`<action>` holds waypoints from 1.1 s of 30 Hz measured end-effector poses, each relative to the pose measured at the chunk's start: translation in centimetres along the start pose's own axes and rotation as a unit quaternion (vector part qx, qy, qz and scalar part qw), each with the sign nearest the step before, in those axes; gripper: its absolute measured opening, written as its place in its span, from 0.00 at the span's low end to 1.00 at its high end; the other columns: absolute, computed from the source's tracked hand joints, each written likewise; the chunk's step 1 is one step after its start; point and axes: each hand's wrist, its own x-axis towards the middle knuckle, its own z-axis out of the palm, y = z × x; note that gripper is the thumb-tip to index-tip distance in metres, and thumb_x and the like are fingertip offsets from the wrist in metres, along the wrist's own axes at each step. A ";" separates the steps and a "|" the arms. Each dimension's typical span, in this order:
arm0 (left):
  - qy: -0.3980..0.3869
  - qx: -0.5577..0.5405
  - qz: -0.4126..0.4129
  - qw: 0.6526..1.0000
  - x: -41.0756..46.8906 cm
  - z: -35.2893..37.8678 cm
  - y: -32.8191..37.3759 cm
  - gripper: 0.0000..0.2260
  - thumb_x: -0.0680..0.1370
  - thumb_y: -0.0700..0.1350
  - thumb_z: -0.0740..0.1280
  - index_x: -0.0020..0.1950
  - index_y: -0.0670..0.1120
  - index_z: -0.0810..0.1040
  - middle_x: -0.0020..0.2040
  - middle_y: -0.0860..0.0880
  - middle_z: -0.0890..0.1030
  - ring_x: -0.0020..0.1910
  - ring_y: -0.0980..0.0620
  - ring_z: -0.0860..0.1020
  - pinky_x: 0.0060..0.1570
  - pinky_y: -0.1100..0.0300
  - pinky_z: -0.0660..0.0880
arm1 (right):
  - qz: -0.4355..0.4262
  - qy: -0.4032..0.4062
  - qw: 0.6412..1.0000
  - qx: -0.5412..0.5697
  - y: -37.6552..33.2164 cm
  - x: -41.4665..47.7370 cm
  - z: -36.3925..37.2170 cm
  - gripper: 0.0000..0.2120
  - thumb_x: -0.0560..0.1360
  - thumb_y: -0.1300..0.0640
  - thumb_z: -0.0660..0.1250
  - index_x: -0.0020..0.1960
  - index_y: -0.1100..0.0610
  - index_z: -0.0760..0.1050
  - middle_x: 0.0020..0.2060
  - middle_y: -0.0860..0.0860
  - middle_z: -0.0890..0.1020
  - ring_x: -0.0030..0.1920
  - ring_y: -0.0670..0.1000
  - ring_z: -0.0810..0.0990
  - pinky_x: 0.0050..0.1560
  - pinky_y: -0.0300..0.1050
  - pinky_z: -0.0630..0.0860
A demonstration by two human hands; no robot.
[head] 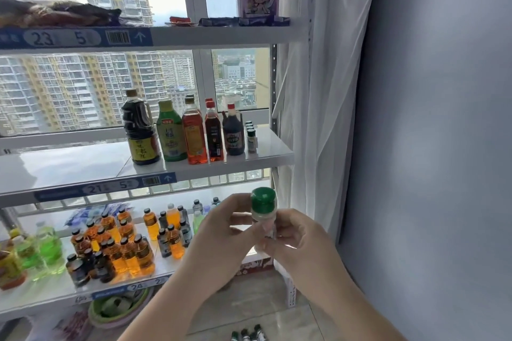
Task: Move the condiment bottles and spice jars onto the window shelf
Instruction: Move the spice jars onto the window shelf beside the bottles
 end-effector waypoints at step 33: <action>0.032 -0.014 -0.080 0.996 32.6 3.1 -13.0 0.13 0.75 0.44 0.77 0.57 0.55 0.82 0.54 0.60 0.86 0.53 0.60 0.85 0.58 0.50 0.82 | -0.037 -0.011 0.998 -0.046 13.0 36.3 -1.3 0.14 0.73 0.47 0.78 0.56 0.44 0.81 0.48 0.38 0.86 0.49 0.42 0.85 0.54 0.46 0.83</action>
